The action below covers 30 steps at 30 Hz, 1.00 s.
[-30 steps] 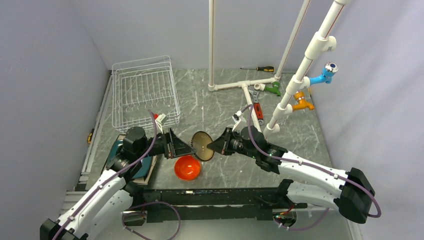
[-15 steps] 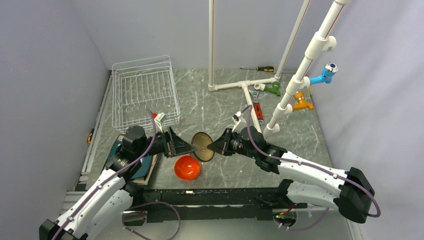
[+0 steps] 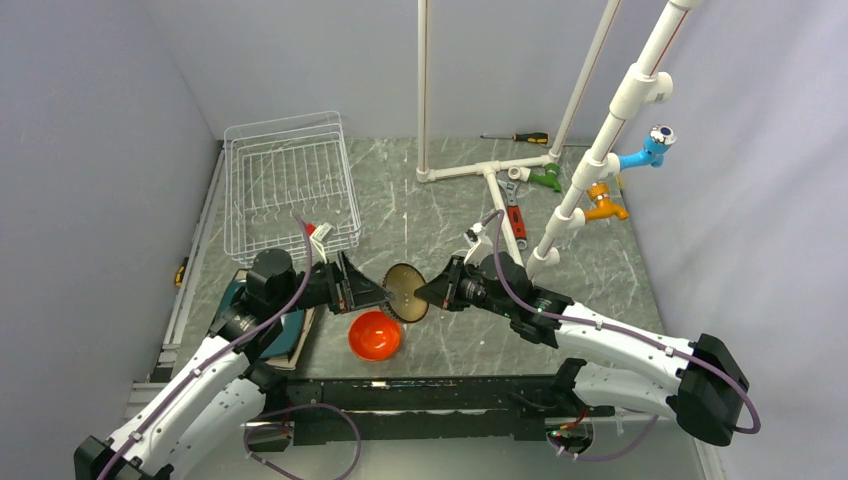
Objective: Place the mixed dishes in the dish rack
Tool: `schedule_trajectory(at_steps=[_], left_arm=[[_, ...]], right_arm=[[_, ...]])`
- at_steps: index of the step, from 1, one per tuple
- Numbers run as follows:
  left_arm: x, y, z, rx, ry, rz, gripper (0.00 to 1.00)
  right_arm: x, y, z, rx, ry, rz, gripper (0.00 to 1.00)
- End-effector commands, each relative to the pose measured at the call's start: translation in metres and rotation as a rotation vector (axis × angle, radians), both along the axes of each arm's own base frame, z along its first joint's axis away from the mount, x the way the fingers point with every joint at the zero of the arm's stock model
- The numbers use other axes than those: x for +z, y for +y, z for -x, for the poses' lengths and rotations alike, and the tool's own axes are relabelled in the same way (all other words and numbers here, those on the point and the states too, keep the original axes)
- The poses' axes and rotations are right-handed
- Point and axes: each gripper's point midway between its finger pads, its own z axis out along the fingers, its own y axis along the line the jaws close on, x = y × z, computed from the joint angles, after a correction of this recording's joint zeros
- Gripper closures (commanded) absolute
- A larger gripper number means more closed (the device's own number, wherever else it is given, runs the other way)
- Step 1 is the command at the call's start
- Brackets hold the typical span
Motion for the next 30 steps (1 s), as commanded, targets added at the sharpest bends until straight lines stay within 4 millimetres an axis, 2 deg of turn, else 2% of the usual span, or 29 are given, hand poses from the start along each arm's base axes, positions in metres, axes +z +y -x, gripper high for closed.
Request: schedule_trajectory(at_steps=[1, 4, 6, 12, 22, 23, 26, 30], left_arm=[[0.021, -0.004, -0.002, -0.007, -0.060, 0.017, 0.01], [0.022, -0.005, -0.002, -0.008, -0.058, 0.013, 0.01], [0.022, -0.005, -0.003, -0.001, -0.062, 0.005, 0.07], [0.022, -0.002, -0.006, 0.023, -0.085, -0.019, 0.45], [0.022, -0.001, -0.009, 0.044, -0.090, -0.022, 0.97], [0.022, 0.000, -0.010, 0.048, -0.090, -0.025, 1.00], [0.021, 0.001, -0.012, 0.063, -0.082, -0.038, 1.00], [0.022, 0.003, -0.013, 0.084, -0.071, -0.043, 1.00]], right_arm=[[0.045, 0.009, -0.012, -0.019, -0.095, -0.119, 1.00], [0.043, 0.010, -0.012, -0.017, -0.092, -0.112, 1.00], [0.042, 0.010, -0.012, -0.017, -0.090, -0.110, 1.00], [0.042, 0.010, -0.012, -0.012, -0.097, -0.110, 1.00], [0.044, 0.008, -0.012, -0.012, -0.119, -0.099, 1.00], [0.044, 0.008, -0.012, -0.014, -0.119, -0.095, 1.00], [0.044, 0.008, -0.013, -0.010, -0.124, -0.086, 0.98], [0.045, 0.009, -0.012, 0.002, -0.134, -0.080, 0.79]])
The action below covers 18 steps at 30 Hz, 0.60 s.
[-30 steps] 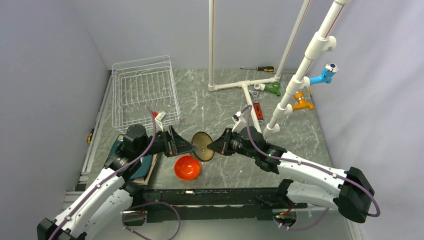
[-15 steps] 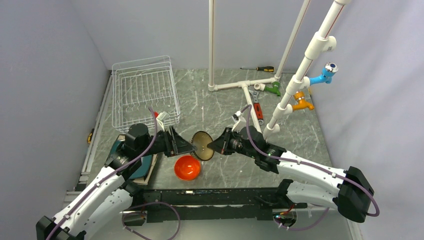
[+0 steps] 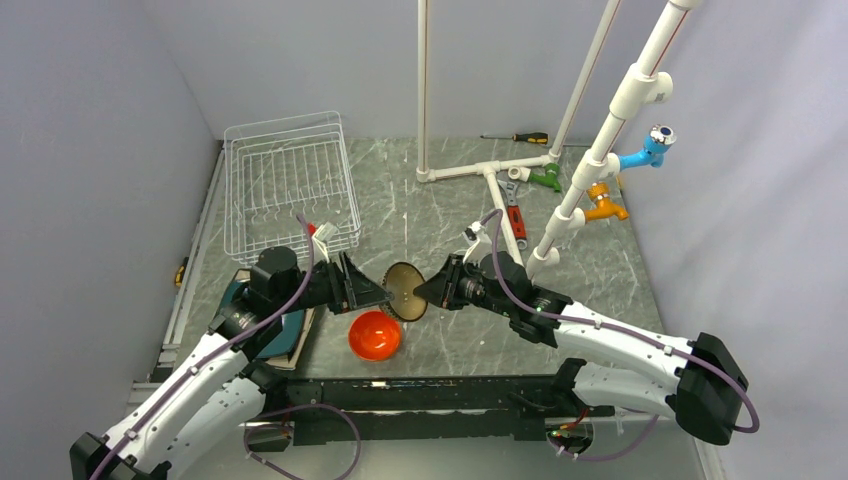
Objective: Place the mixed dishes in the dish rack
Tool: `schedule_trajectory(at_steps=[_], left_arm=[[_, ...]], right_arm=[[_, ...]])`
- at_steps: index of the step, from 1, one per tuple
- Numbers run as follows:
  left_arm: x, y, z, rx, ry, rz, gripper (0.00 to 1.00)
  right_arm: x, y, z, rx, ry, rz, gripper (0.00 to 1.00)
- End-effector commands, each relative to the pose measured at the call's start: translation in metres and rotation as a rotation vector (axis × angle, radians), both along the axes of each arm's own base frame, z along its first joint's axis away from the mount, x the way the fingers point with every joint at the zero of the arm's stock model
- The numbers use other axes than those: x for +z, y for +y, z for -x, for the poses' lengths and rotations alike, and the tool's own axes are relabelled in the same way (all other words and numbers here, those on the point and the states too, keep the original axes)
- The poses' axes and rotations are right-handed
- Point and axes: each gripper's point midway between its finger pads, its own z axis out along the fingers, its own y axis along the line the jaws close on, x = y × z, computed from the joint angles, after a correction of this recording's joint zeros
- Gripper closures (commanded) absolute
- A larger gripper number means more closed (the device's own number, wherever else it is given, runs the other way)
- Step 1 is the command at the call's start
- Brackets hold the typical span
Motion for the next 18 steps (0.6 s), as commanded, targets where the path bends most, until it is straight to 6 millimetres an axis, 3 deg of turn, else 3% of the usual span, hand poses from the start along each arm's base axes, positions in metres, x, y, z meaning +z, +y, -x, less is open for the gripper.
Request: schedule_trajectory(at_steps=[1, 8, 13, 18], left_arm=[[0.028, 0.003, -0.008, 0.041, -0.090, 0.019, 1.00], [0.029, 0.003, -0.011, 0.059, -0.073, 0.007, 1.00], [0.031, 0.008, -0.018, 0.104, -0.090, -0.030, 1.00], [0.036, 0.017, -0.030, 0.153, -0.115, -0.128, 1.00]], right_arm=[[0.044, 0.009, -0.008, 0.006, -0.103, -0.087, 0.71], [0.044, 0.008, -0.009, 0.008, -0.114, -0.069, 0.45], [0.035, 0.002, -0.014, -0.015, -0.114, 0.003, 0.19], [0.029, -0.012, -0.020, -0.042, -0.146, 0.123, 0.10]])
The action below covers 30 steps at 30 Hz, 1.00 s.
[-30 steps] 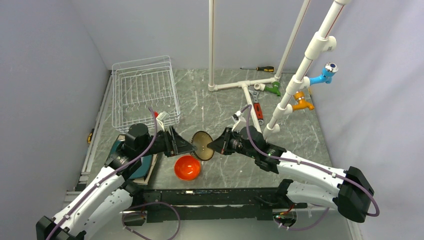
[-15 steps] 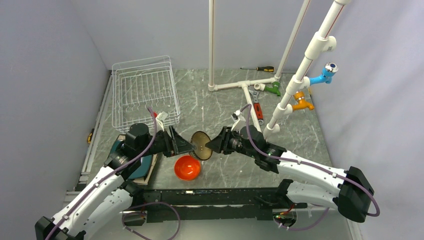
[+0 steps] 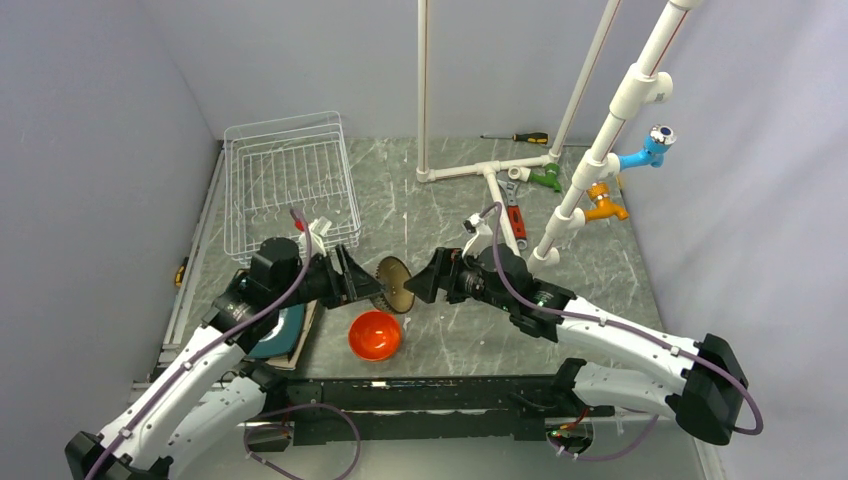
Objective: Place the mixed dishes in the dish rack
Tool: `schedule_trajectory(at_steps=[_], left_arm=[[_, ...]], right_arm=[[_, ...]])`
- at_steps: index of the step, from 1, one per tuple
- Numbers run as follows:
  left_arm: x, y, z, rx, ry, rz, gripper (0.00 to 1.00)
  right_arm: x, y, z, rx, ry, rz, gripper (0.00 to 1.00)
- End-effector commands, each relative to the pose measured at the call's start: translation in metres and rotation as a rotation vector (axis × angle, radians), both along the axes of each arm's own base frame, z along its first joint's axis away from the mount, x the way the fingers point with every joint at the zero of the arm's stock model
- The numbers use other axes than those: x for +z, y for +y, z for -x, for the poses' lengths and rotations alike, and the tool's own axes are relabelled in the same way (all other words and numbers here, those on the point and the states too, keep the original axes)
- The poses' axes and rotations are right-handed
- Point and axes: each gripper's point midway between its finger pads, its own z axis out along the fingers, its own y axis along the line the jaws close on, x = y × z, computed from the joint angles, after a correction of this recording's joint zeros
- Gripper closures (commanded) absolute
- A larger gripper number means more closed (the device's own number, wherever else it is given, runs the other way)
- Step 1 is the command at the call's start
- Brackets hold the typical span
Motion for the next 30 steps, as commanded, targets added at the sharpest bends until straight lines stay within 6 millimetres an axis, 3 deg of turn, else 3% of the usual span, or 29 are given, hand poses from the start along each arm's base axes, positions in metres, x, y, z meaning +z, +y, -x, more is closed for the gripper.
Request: schedule_trajectory(at_steps=[1, 6, 14, 20, 25, 30], left_arm=[[0.044, 0.006, -0.019, 0.048, -0.149, -0.029, 1.00], [0.047, 0.020, -0.042, 0.116, -0.146, -0.114, 1.00], [0.057, 0.063, -0.103, 0.243, -0.160, -0.271, 1.00], [0.066, 0.110, -0.161, 0.389, -0.187, -0.417, 1.00], [0.076, 0.138, -0.208, 0.463, -0.205, -0.504, 1.00], [0.072, 0.165, -0.256, 0.522, -0.191, -0.645, 1.00]], right_arm=[[0.018, -0.011, -0.011, -0.031, -0.088, 0.084, 0.10], [0.032, -0.023, -0.012, -0.039, -0.133, 0.146, 0.10], [0.045, -0.041, -0.015, -0.051, -0.196, 0.244, 0.10], [0.044, -0.038, -0.012, -0.019, -0.186, 0.257, 0.10], [0.037, -0.032, -0.011, 0.013, -0.167, 0.272, 0.10], [0.030, -0.030, -0.014, 0.034, -0.150, 0.304, 0.10]])
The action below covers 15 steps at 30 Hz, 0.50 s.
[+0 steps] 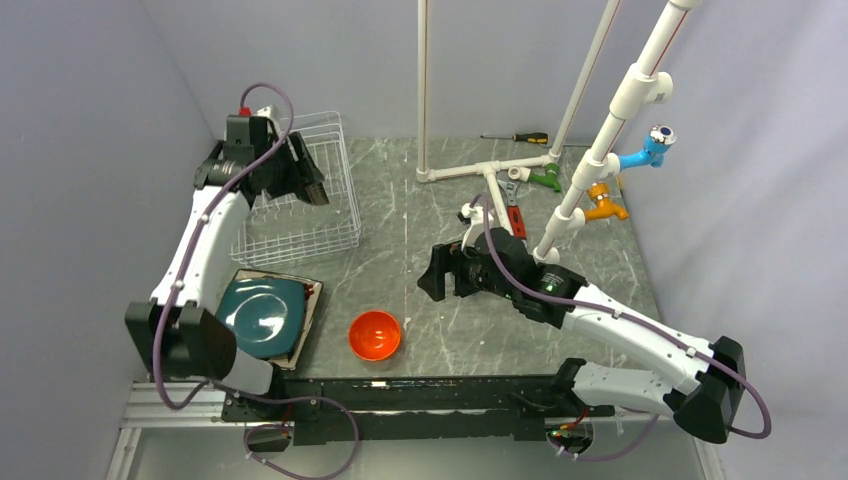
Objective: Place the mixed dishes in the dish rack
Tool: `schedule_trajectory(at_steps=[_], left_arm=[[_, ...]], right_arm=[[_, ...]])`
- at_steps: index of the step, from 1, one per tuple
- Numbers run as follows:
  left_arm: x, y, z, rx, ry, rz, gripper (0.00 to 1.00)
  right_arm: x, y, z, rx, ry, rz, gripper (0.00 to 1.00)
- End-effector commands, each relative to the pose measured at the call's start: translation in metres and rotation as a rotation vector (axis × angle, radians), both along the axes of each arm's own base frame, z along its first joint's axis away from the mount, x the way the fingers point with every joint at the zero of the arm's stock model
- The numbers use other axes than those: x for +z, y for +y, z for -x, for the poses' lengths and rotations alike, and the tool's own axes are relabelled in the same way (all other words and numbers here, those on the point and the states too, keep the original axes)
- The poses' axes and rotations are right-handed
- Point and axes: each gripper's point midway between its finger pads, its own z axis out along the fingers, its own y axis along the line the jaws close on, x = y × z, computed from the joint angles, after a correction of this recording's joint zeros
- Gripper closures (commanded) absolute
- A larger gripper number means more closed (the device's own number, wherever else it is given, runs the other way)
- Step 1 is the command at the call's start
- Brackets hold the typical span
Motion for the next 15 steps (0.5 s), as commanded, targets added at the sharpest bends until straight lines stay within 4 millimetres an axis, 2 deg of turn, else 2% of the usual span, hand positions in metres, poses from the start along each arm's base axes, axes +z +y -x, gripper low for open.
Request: schedule_trajectory(at_steps=[1, 2, 3, 9, 15], left_arm=[[0.030, 0.028, -0.049, 0.051, -0.103, -0.148, 1.00], [0.024, 0.034, -0.060, 0.062, -0.091, -0.172, 1.00], [0.029, 0.040, -0.067, 0.077, -0.104, -0.195, 1.00], [0.027, 0.072, -0.118, 0.120, -0.113, -0.333, 1.00], [0.017, 0.104, -0.152, 0.134, -0.097, -0.545, 1.00]], right_arm=[[0.018, 0.005, -0.006, 0.027, -0.025, -0.010, 0.09], [0.017, 0.006, -0.007, 0.030, -0.022, -0.008, 0.10], [0.017, 0.005, -0.009, 0.028, -0.020, -0.006, 0.09], [0.011, -0.002, -0.023, 0.015, -0.001, 0.018, 0.09], [0.006, -0.013, -0.038, -0.003, 0.031, 0.046, 0.09]])
